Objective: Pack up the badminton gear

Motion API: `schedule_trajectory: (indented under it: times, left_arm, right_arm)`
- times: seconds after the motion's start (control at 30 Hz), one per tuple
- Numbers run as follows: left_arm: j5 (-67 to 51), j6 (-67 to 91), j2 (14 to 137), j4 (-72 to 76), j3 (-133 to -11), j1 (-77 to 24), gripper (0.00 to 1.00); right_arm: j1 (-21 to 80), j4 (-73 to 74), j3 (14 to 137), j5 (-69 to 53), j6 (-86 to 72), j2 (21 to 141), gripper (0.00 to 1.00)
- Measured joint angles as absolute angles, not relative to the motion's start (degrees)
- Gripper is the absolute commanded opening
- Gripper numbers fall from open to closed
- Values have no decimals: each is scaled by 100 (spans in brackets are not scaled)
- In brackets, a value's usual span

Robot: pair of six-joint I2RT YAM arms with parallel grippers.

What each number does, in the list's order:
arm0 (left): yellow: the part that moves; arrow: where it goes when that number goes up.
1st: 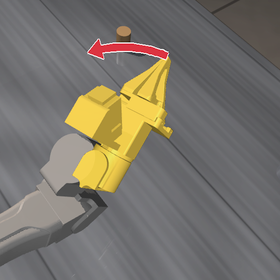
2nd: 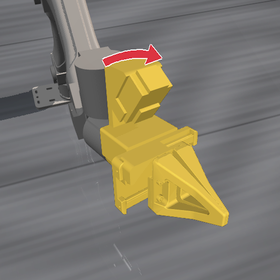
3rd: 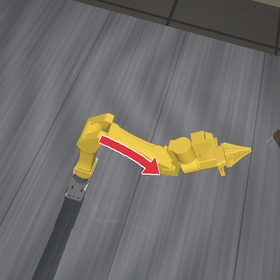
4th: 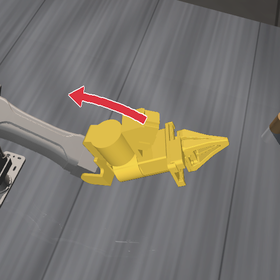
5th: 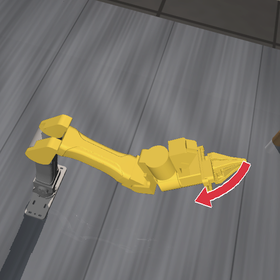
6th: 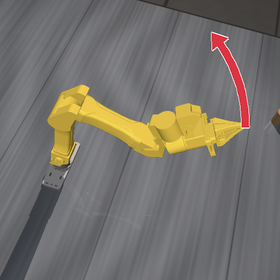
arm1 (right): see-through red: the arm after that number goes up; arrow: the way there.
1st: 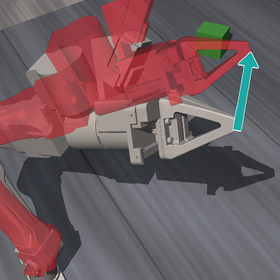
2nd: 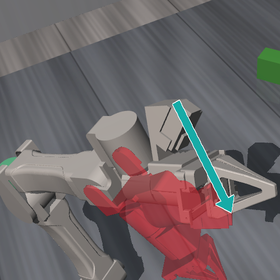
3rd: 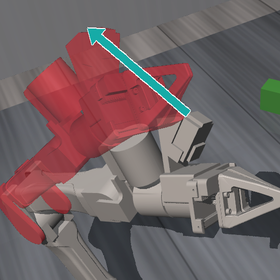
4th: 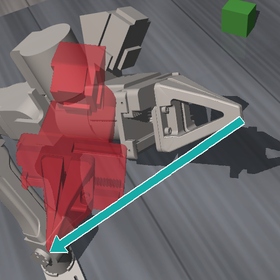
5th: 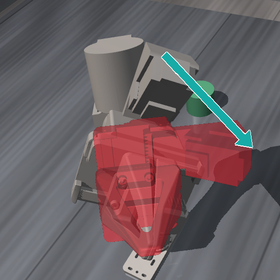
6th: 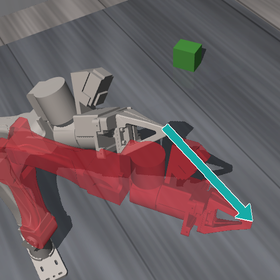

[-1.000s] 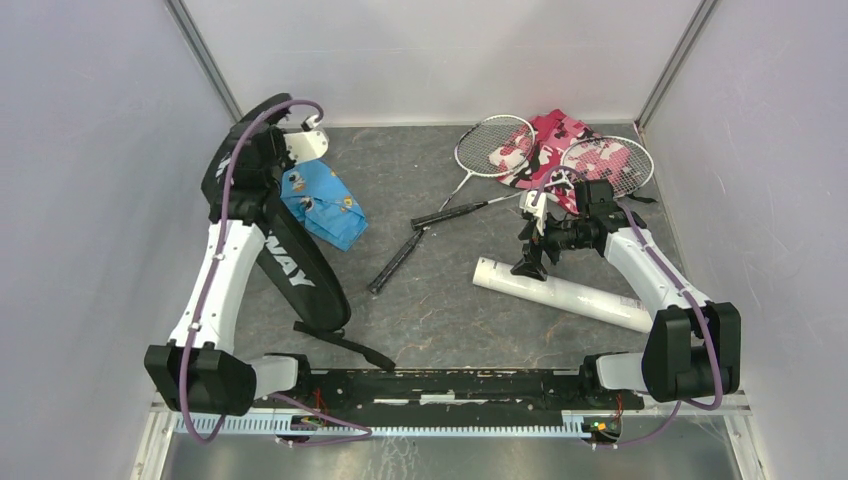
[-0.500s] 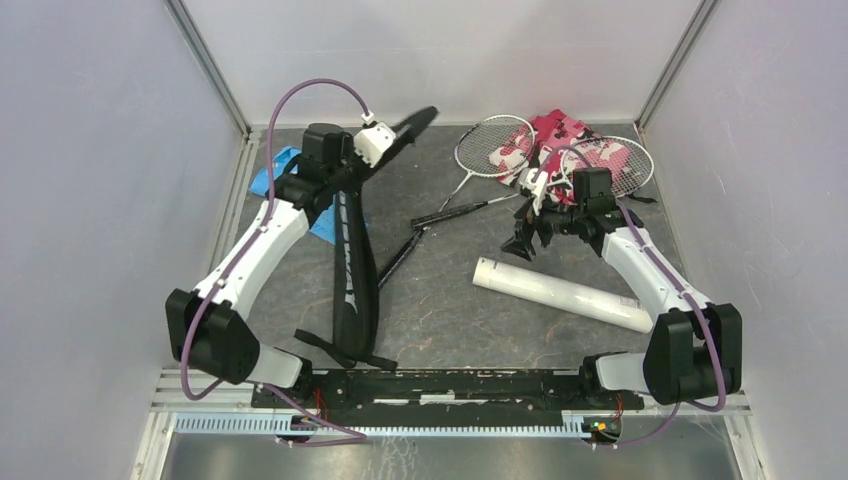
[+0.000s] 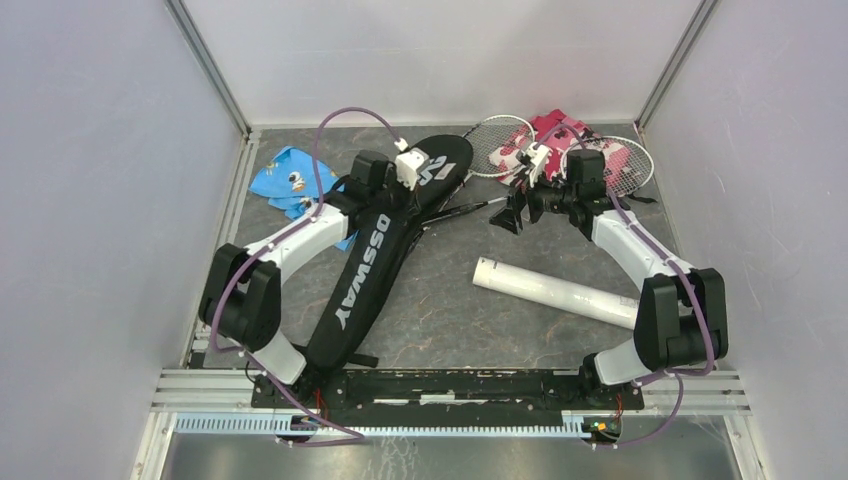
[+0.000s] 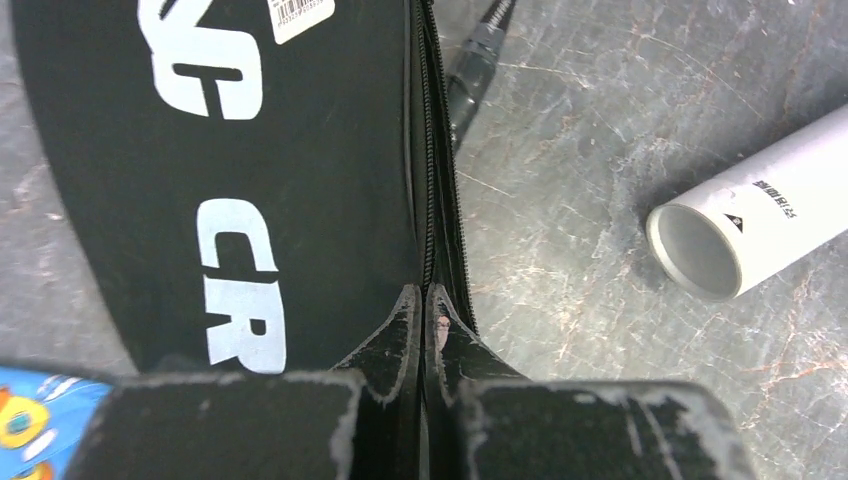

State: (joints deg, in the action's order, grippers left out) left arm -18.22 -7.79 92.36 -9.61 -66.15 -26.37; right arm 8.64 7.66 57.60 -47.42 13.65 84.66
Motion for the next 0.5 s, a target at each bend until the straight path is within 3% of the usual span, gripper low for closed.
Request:
schedule_trajectory:
  times: [0.5]
  left_arm:
    - [-1190, 43, 9319, -381, -6504, -2864, 2]
  right_arm:
    - [1024, -401, 5719, -4333, -250, 9037, 98]
